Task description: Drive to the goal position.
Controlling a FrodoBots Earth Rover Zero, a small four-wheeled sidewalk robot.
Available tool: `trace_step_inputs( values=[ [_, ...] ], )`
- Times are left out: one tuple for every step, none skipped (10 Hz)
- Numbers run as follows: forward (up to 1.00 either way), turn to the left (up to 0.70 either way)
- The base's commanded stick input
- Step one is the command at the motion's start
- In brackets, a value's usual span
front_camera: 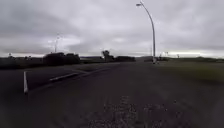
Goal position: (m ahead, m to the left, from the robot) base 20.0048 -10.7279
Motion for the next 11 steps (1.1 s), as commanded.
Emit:
trace_step_inputs(
  values=[
    [1.0, 0.0],
    [1.0, 0.0],
    [1.0, 0.0],
    [1.0, 0.0],
    [1.0, -0.4],
    [1.0, -0.4],
    [1.0, -0.4],
    [1.0, -0.4],
    [1.0, -0.4],
    [1.0, -0.4],
    [1.0, -0.4]
  ],
)
